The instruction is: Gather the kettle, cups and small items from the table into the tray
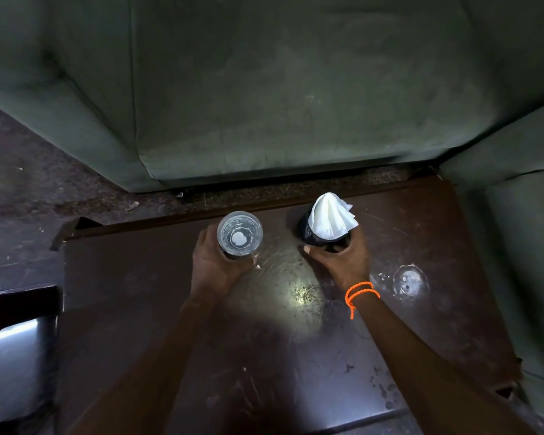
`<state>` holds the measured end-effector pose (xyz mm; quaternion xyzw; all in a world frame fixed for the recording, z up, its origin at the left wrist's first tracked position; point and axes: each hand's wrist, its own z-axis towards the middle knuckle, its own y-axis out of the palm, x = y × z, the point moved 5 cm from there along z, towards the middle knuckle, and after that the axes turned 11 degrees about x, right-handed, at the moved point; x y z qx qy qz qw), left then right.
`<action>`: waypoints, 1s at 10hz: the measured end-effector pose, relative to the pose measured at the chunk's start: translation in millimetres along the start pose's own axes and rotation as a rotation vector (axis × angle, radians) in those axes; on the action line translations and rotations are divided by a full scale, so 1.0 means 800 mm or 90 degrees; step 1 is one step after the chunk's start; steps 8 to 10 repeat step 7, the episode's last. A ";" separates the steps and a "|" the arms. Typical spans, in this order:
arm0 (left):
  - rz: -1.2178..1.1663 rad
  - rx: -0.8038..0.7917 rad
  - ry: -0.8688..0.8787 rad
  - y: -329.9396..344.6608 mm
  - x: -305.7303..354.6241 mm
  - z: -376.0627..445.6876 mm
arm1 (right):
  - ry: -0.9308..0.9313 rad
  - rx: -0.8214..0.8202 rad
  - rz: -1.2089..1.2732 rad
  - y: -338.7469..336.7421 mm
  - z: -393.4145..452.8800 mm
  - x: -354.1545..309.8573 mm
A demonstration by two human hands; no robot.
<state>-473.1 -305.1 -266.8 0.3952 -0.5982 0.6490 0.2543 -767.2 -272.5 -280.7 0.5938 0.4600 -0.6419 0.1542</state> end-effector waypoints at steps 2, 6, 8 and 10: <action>0.063 -0.106 0.054 -0.029 0.017 -0.015 | -0.049 0.021 -0.059 -0.027 -0.018 -0.023; 0.233 0.031 0.253 -0.163 0.218 0.025 | -0.406 0.111 -0.388 -0.080 -0.043 -0.282; 0.254 0.110 0.320 -0.203 0.318 0.051 | -0.495 0.094 -0.373 -0.084 -0.040 -0.394; 0.254 0.110 0.320 -0.203 0.318 0.051 | -0.495 0.094 -0.373 -0.084 -0.040 -0.394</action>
